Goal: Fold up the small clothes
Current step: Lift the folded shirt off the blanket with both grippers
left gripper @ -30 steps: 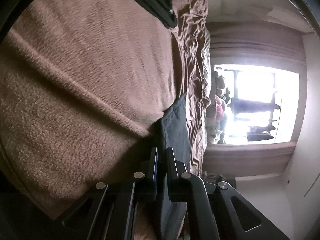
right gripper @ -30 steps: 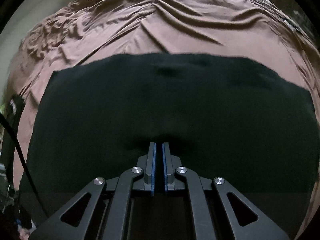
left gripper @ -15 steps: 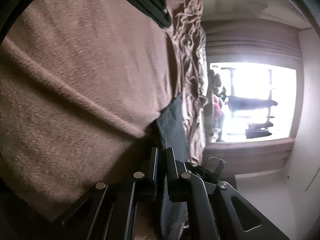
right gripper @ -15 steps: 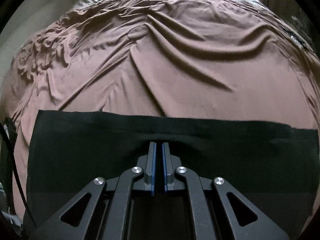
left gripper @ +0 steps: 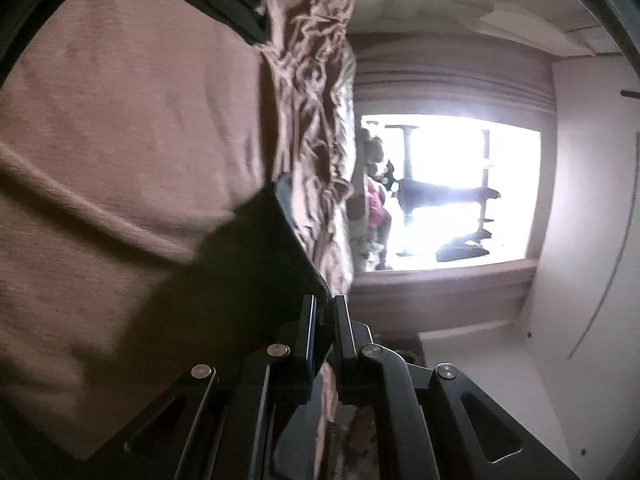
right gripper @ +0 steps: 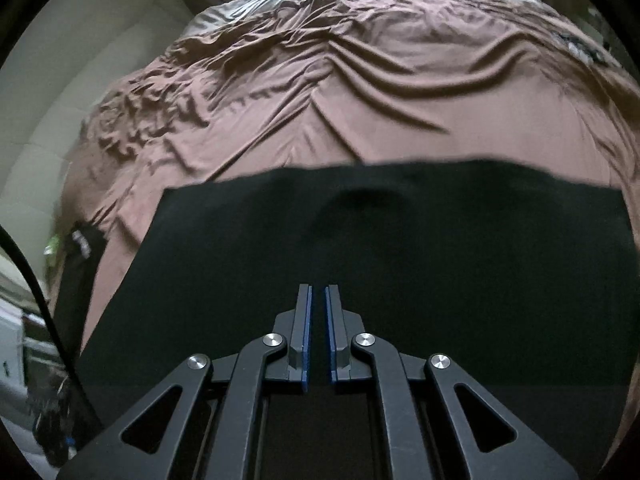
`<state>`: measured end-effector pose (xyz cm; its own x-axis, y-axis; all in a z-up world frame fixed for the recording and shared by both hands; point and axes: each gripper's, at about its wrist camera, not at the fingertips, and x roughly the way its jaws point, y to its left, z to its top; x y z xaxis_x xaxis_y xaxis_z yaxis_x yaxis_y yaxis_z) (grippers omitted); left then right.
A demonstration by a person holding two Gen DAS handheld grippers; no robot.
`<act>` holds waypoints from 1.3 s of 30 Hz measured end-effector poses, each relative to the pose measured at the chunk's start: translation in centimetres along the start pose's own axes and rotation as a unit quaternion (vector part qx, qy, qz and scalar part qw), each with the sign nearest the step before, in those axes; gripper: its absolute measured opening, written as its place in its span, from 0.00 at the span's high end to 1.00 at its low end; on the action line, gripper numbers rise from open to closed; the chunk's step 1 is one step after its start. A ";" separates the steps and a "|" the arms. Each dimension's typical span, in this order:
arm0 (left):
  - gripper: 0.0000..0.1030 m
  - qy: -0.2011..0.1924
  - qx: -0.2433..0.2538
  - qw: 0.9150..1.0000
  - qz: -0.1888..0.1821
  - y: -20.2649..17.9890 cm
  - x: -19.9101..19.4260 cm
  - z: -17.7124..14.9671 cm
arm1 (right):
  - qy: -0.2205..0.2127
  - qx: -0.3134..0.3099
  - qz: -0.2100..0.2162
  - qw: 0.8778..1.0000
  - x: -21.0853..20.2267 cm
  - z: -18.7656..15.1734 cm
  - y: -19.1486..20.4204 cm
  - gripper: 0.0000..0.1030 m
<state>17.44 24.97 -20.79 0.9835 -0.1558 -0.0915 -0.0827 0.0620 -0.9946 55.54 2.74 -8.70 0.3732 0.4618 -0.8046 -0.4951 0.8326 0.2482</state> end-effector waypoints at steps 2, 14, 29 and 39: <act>0.93 0.002 0.005 1.000 -0.008 -0.7 0.2 0.0 | 0.005 0.004 0.009 1.000 -0.9 -1.2 -0.4 0.96; 0.93 0.036 0.022 0.998 -0.046 -4.7 2.4 -0.2 | 0.007 0.060 0.057 0.997 -6.2 -8.2 -4.6 0.96; 0.93 0.082 0.075 0.992 -0.059 -10.1 5.8 -1.2 | 0.057 0.062 0.105 0.991 -4.9 -13.5 -3.5 0.96; 0.93 0.127 0.114 0.984 -0.051 -13.9 10.4 -4.0 | 0.072 0.074 0.103 0.989 -4.7 -14.2 -4.2 0.96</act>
<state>28.14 18.56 -8.13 0.9108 -0.4118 -0.0298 0.0808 0.2485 -0.9653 44.74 -7.26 -13.58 0.1554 0.5864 -0.7950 -0.4243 0.7664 0.4823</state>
